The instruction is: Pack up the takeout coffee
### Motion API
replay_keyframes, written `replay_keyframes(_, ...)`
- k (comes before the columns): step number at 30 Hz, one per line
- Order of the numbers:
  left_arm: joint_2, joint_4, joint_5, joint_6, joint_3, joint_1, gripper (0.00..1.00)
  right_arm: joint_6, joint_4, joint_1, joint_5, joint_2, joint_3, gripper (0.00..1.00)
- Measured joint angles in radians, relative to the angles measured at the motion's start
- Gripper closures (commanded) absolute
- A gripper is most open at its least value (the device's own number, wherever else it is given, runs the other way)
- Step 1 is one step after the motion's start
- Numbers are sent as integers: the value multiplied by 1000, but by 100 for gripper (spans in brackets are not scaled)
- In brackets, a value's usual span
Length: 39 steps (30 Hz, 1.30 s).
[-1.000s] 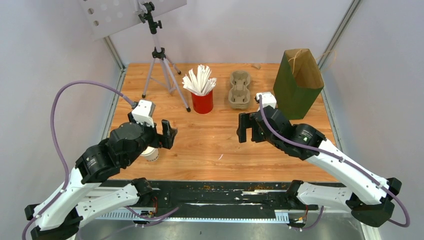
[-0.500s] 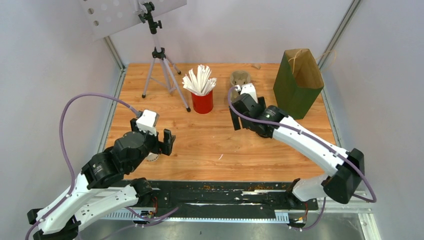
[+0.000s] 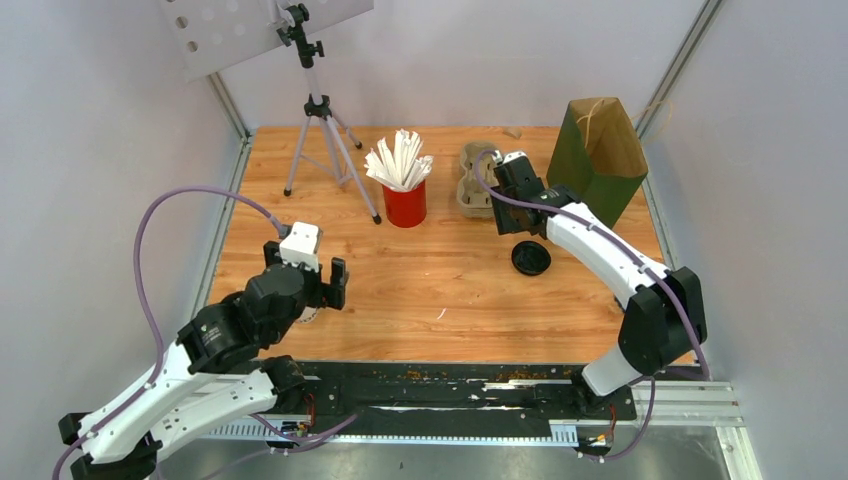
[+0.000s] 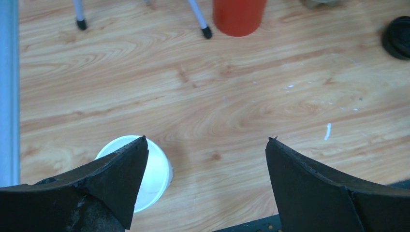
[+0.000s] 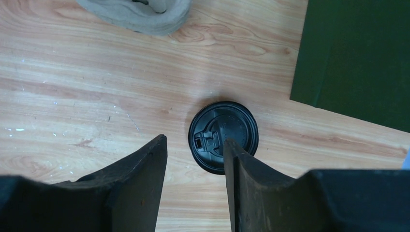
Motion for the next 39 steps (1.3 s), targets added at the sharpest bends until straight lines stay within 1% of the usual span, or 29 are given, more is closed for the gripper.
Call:
replay_keyframes(5, 131, -97, -129, -114, 69, 1, 15, -18, 5, -5, -40, 8, -2, 53)
replay_keyframes(8, 243, -162, -176, -171, 109, 26, 18, -18, 14, -5, -80, -6, -13, 53)
replay_keyframes(11, 333, -196, -161, -196, 124, 127, 19, -16, 21, -5, -130, -28, -25, 52)
replay_keyframes(14, 374, -218, -119, -202, 124, 234, 20, -9, 31, -5, -183, -63, -40, 51)
replay_keyframes(16, 378, -227, -101, -204, 124, 281, 22, -6, 36, -5, -205, -87, -50, 50)
replay_keyframes(19, 393, -224, -74, -202, 121, 317, 24, -6, 46, -5, -227, -129, -69, 50)
replay_keyframes(23, 439, -185, -23, -196, 78, 336, 39, -6, 57, -5, -243, -178, -76, 50)
replay_keyframes(27, 481, -158, 2, -195, 42, 341, 43, -9, 76, -5, -252, -217, -76, 50)
replay_keyframes(32, 485, -123, 5, -191, 11, 362, 50, -17, 91, -5, -255, -249, -92, 50)
replay_keyframes(37, 480, -89, 14, -175, -32, 374, 68, -22, 93, -5, -261, -257, -105, 50)
replay_keyframes(39, 478, -88, 17, -169, -32, 374, 73, -22, 93, -5, -263, -257, -108, 50)
